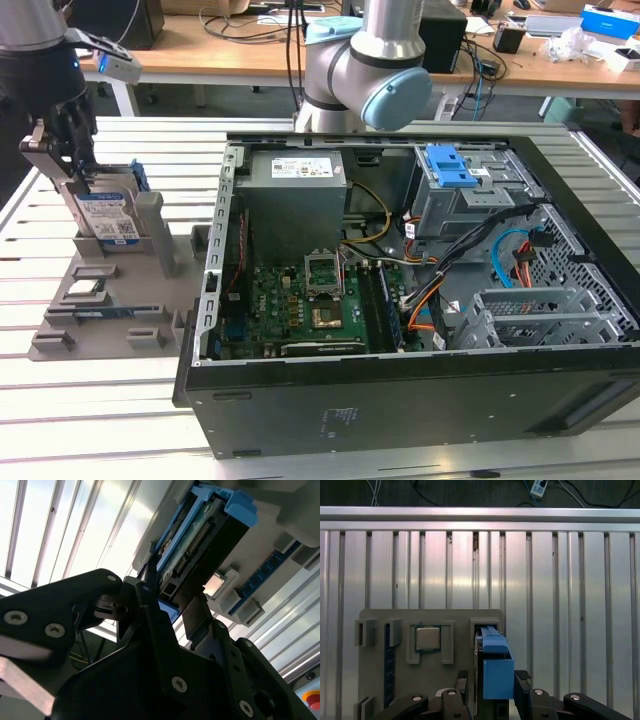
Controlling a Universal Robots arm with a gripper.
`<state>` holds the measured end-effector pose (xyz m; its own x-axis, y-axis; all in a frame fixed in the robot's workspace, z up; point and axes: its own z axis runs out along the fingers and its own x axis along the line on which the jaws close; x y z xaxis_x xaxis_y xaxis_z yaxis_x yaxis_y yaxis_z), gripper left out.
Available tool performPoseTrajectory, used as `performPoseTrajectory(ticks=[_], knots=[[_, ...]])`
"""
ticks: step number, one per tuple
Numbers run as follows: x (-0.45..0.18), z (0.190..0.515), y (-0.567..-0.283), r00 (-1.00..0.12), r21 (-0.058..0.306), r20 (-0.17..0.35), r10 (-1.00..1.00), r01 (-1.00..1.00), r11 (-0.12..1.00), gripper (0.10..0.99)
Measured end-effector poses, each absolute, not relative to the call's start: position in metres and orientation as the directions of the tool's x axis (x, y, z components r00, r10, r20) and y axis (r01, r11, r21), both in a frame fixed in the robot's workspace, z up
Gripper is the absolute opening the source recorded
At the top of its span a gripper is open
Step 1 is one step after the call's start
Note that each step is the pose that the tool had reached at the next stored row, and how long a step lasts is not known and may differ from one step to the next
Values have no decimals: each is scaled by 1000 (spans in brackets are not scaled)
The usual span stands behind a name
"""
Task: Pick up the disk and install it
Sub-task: 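Pick up the disk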
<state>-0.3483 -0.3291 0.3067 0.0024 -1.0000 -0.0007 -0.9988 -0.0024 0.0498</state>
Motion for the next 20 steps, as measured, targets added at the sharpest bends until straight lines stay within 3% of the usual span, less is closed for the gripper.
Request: performPoseTrajectory(ticks=[20], knots=[[-348,292,-329,2,50,-1,-1000,-999,-2,482]])
